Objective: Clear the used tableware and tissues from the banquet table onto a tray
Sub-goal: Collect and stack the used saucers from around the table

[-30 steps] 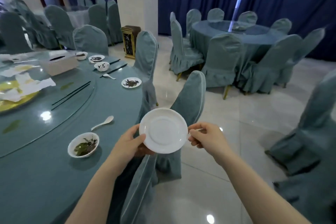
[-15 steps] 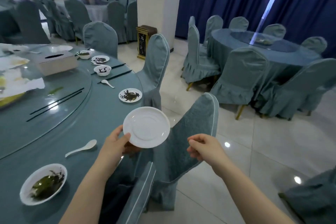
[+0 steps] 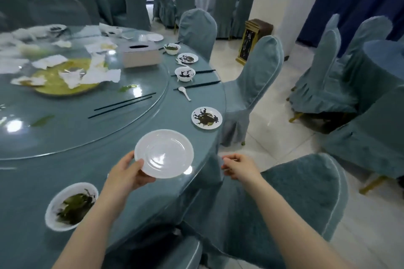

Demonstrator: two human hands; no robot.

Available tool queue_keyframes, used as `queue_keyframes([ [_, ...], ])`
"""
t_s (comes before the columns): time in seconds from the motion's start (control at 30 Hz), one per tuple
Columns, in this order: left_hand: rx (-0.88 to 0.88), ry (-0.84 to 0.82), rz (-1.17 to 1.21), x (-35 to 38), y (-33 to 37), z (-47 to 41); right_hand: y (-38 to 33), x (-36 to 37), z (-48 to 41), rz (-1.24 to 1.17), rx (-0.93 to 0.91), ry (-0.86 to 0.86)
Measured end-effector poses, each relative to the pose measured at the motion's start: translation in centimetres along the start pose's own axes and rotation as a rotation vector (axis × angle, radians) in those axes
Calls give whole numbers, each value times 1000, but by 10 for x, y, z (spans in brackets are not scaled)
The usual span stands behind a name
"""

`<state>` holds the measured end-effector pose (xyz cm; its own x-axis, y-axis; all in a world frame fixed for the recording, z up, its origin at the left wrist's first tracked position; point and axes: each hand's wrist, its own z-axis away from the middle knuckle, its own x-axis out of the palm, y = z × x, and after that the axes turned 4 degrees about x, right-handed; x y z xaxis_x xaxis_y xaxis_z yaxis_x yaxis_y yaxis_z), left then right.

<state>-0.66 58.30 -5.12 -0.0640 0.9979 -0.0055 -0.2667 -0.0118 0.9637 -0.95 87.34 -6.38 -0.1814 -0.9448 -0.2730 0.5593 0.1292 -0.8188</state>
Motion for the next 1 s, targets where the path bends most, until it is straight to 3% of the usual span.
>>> queue_keyframes([
  [0.27, -69, 280, 39, 2, 1, -18, -16, 8, -138, 77, 41, -44],
  [0.57, -134, 446, 123, 17, -33, -11, -26, 29, -239, 70, 149, 4],
  [0.8, -116, 514, 115, 19, -32, 6, -31, 33, -249, 52, 229, 31],
  [1.0, -80, 474, 116, 25, -25, 25, -8, 20, -210, 56, 263, -121],
])
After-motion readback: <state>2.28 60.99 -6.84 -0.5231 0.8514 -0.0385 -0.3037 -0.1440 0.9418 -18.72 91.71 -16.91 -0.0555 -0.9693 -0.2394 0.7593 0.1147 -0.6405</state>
